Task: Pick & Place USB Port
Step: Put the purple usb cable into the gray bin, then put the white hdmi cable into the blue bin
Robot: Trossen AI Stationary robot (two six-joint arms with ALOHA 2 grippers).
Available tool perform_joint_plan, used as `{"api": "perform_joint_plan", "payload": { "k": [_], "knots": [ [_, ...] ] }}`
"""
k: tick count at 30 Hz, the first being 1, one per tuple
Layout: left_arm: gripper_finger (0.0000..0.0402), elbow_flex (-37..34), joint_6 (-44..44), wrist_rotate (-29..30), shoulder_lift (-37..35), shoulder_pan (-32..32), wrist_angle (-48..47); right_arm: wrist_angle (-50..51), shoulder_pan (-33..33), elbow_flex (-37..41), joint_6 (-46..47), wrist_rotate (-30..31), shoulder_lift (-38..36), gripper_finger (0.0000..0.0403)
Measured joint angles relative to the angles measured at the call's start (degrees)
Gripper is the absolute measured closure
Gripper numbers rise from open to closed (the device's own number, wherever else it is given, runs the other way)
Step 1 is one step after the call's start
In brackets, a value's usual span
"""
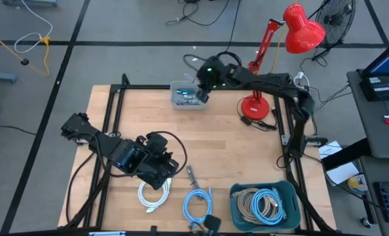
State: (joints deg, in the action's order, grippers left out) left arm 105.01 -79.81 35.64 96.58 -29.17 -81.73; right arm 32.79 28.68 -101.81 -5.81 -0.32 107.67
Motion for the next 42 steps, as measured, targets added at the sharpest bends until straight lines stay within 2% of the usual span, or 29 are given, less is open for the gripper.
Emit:
{"api": "perform_joint_plan", "payload": {
  "k": [5,10,23,29,38,42],
  "knots": [
    [0.0266,0.0,-1.31,-0.09,0.02,-0.79,-0.08,5.51,-1.59,-5.69,-8.2,0.05,7.7,0.0372],
    [0.0266,0.0,-3.34,-0.14,0.02,-2.59,-0.24,8.02,-2.65,-6.11,-13.41,0.3,12.52,0.0377],
    [0.0266,0.0,-10.12,2.12,0.02,-6.55,-1.68,6.38,-2.86,-6.13,-16.12,0.48,16.12,0.0373],
    [0.0266,0.0,-10.73,3.01,0.02,-6.64,-1.66,3.48,-2.88,-6.13,-16.27,6.06,16.12,0.033],
    [0.0266,0.0,-10.68,2.99,0.02,-6.62,-1.64,4.58,-2.96,-6.13,-15.63,6.29,16.06,0.0272],
    [0.0266,0.0,-9.88,2.99,0.02,-6.62,-1.81,5.27,-3.57,-6.05,-13.91,6.29,13.61,0.0256]
  ]
}}
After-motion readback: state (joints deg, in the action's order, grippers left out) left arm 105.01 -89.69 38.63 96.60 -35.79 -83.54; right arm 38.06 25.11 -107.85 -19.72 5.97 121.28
